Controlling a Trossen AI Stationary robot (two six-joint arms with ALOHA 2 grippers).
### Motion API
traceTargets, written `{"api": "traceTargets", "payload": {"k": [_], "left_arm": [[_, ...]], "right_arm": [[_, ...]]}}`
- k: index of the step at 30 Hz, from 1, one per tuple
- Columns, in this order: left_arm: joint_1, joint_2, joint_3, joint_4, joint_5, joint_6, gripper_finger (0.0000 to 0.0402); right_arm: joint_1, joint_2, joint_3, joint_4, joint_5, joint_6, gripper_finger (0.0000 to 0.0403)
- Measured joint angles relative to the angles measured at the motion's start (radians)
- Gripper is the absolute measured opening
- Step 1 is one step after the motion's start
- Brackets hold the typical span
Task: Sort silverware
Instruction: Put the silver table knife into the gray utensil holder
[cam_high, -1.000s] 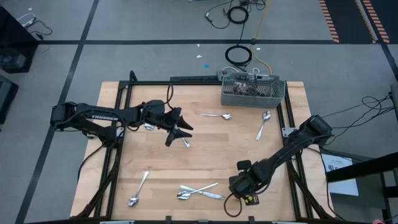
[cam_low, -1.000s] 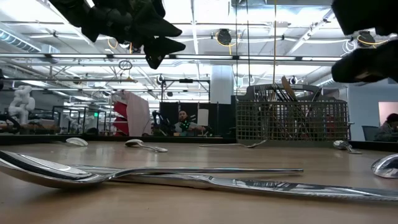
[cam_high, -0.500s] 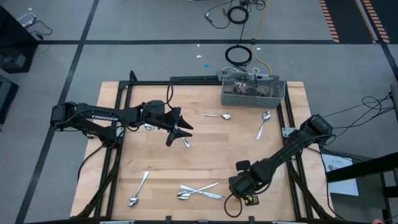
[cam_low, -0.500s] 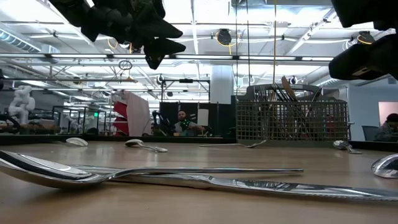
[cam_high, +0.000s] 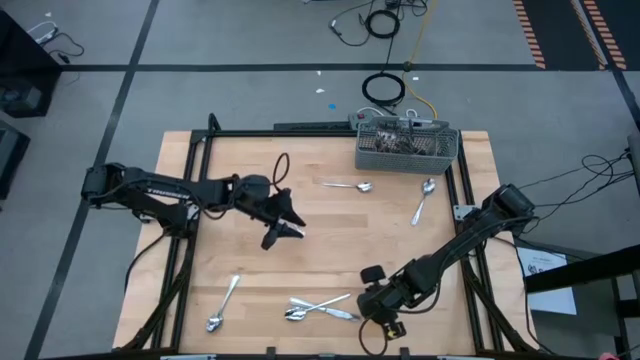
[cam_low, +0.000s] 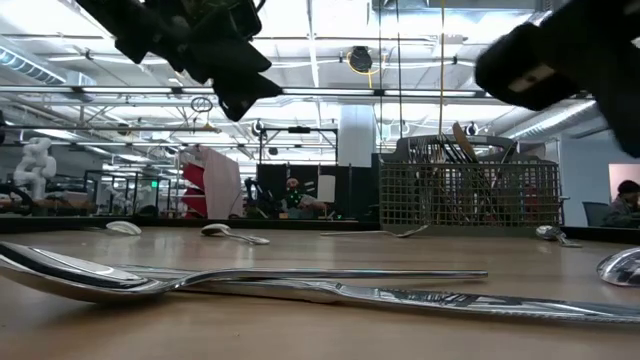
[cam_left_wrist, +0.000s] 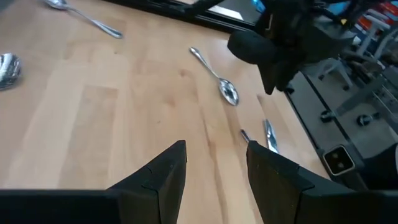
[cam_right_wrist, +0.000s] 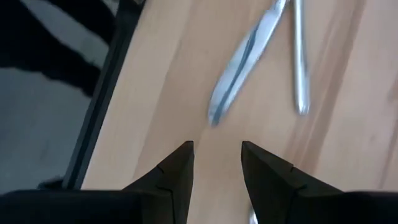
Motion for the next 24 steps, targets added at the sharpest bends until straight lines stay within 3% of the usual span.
{"api": "traceTargets", "payload": {"k": [10,13,16,19,24], "left_arm": [[-0.145,0.000,0.000,-0.066,-0.049,-0.005,0.0173],[-0.213,0.000,0.000,-0.099,-0.079,-0.079,0.0173],[-0.295,0.000,0.000,-0.103,-0.182,-0.202,0.0173],[-0.398,0.003,0.000,-0.056,-0.370,-0.364,0.0173],[-0.567,0.052,0.000,0.009,-0.554,-0.537,0.0173]], "right_arm": [[0.000,0.063,0.000,0.170,0.061,0.000,0.0125],[0.000,0.084,0.000,0.178,0.069,0.005,0.0125],[0.000,0.107,0.000,0.177,0.134,0.007,0.0125],[0.000,0.138,0.000,0.194,0.197,0.027,0.0125],[0.006,0.168,-0.001,0.309,0.184,0.108,0.0125]]}}
